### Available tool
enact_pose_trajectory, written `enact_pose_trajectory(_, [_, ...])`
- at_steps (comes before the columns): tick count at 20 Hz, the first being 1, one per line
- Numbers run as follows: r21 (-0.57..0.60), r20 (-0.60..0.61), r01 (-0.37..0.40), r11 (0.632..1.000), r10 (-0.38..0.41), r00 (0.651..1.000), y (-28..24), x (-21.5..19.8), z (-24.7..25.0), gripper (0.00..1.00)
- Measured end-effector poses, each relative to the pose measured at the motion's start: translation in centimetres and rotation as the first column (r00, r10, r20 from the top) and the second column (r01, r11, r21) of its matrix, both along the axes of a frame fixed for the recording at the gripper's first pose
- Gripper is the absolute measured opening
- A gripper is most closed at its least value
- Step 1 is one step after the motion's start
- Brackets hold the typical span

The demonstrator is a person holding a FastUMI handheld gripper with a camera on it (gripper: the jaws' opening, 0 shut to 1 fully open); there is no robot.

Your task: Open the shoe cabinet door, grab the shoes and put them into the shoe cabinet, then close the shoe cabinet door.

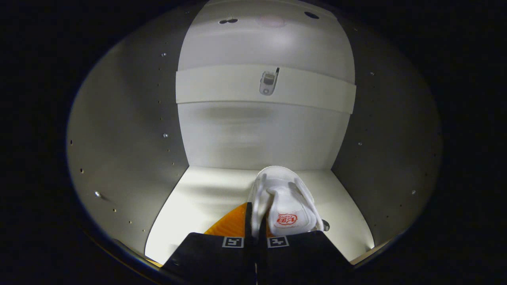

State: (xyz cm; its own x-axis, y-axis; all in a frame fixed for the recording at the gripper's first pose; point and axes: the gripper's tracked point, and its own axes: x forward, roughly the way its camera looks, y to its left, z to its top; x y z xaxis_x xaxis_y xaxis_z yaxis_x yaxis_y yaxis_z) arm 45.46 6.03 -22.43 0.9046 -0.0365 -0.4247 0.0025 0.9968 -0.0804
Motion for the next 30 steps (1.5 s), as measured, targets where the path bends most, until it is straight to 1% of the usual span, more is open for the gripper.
enact_pose_trajectory(1, [0.01,-0.02,-0.002,1.0,0.002,1.0,0.2,0.0,-0.3,0.07])
enact_pose_trajectory(2, [0.009,-0.01,0.005,1.0,-0.005,1.0,0.1,0.4,-0.4,0.07])
enact_pose_trajectory(4, [-0.014,-0.015,0.021,1.0,-0.021,1.0,0.0,0.2,-0.7,0.09])
enact_pose_trajectory(5, [-0.025,-0.014,0.011,1.0,-0.012,1.0,0.1,0.1,-0.6,0.1])
enact_pose_trajectory(6, [-0.026,-0.019,0.007,1.0,-0.008,1.0,0.1,0.0,-0.8,0.19])
enact_pose_trajectory(10, [0.009,-0.021,0.002,1.0,-0.002,1.0,0.1,-1.6,-0.5,0.36])
enact_pose_trajectory(11, [0.015,-0.024,-0.005,1.0,0.005,1.0,0.3,-2.2,-0.4,0.36])
enact_pose_trajectory(12, [0.018,-0.022,-0.016,1.0,0.016,1.0,0.5,-2.7,-0.2,0.41])
enact_pose_trajectory(13, [0.029,-0.017,-0.033,0.999,0.033,0.999,0.9,-3.3,0.1,0.55])
enact_pose_trajectory(16, [0.045,0.01,-0.045,0.998,0.045,0.999,1.2,-4.8,1.1,0.96])
enact_pose_trajectory(18, [0.043,0.025,-0.047,0.998,0.046,0.999,1.2,-6.0,1.9,0.99])
enact_pose_trajectory(20, [0.064,0.033,-0.05,0.997,0.048,0.998,1.1,-7.3,2.8,0.99])
enact_pose_trajectory(23, [0.06,0.094,-0.051,0.997,0.045,0.995,0.4,-9.7,5.4,0.98])
enact_pose_trajectory(25, [0.014,0.154,-0.056,0.998,0.053,0.987,-0.2,-12.0,7.5,0.99])
enact_pose_trajectory(27, [-0.006,0.208,-0.062,0.998,0.062,0.976,-0.3,-14.7,9.7,0.99])
enact_pose_trajectory(28, [-0.003,0.236,-0.066,0.998,0.065,0.97,-0.2,-16.0,10.9,0.99])
enact_pose_trajectory(30, [0.04,0.272,-0.074,0.996,0.06,0.961,0.3,-18.9,13.2,0.98])
